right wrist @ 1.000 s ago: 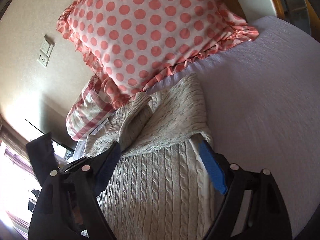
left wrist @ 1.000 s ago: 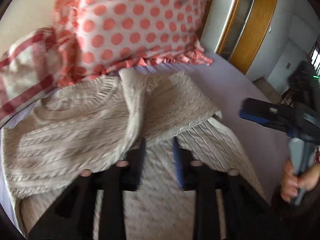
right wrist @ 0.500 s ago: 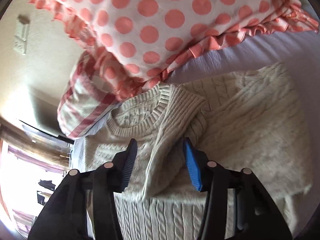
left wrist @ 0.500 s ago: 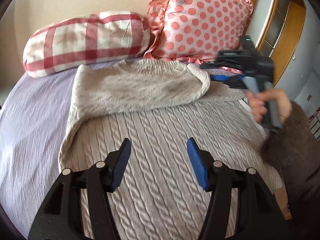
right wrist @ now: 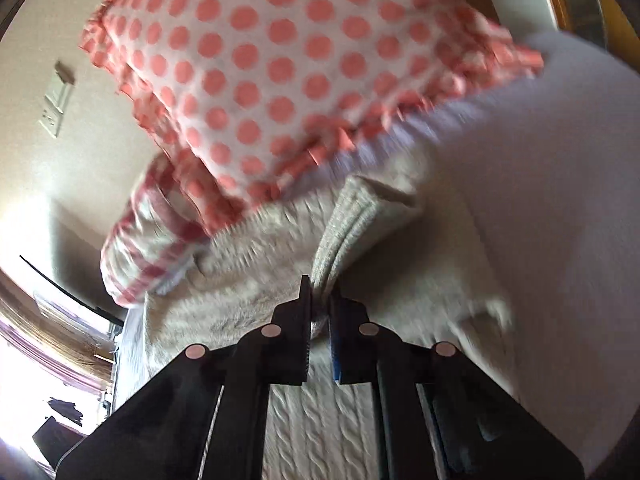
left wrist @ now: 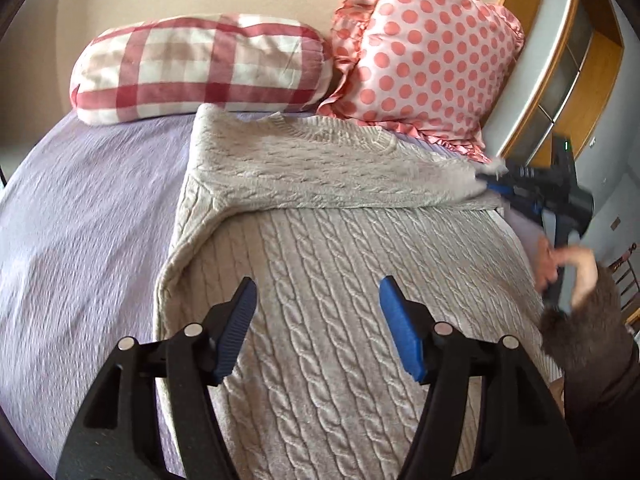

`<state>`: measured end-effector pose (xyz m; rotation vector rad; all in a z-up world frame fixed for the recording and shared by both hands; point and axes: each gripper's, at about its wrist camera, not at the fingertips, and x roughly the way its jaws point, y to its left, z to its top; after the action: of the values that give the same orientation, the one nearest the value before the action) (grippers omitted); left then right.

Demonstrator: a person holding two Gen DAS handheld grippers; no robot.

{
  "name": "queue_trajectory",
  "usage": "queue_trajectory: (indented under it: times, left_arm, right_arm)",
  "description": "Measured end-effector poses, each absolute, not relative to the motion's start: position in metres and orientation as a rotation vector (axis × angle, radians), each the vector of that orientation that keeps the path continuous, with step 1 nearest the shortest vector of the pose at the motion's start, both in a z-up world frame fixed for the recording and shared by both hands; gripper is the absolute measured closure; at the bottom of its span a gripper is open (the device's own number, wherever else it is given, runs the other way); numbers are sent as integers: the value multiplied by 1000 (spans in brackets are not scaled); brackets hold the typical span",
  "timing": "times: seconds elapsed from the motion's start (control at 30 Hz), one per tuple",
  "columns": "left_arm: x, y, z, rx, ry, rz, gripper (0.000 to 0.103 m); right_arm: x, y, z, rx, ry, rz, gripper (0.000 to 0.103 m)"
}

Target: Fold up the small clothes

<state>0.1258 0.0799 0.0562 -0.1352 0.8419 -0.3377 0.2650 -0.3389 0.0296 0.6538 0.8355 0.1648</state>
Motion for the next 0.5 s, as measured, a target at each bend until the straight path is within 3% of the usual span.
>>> queue_trajectory:
  times: [0.07,0.17,0.23,0.3,0.33,0.37,0.5]
  left_arm:
    - [124,82,55,-144,843,-334,39]
    - [118,85,56,-149,842,-327,39]
    - [110,91,58,-147,837,-314,39]
    - [100,102,60,-143,825,-292,35]
    - [93,111,60,-146,818,-272,32]
    - [88,118,59,-152,817,-258,29]
    - [70,146,49,-193,856,-207,27]
  right_arm:
    - [264,-346,15,725,896,169,92]
    - [265,-356,11,779,917,144,75]
    - [253,-366,21,765,905,120,70]
    - [232,-372,37,693,865,125,43]
    - [223,-373,42,662,855,139,37]
    - [211,-374,46,616,851,159,33]
    - [166,-384,45,500,905,177,33]
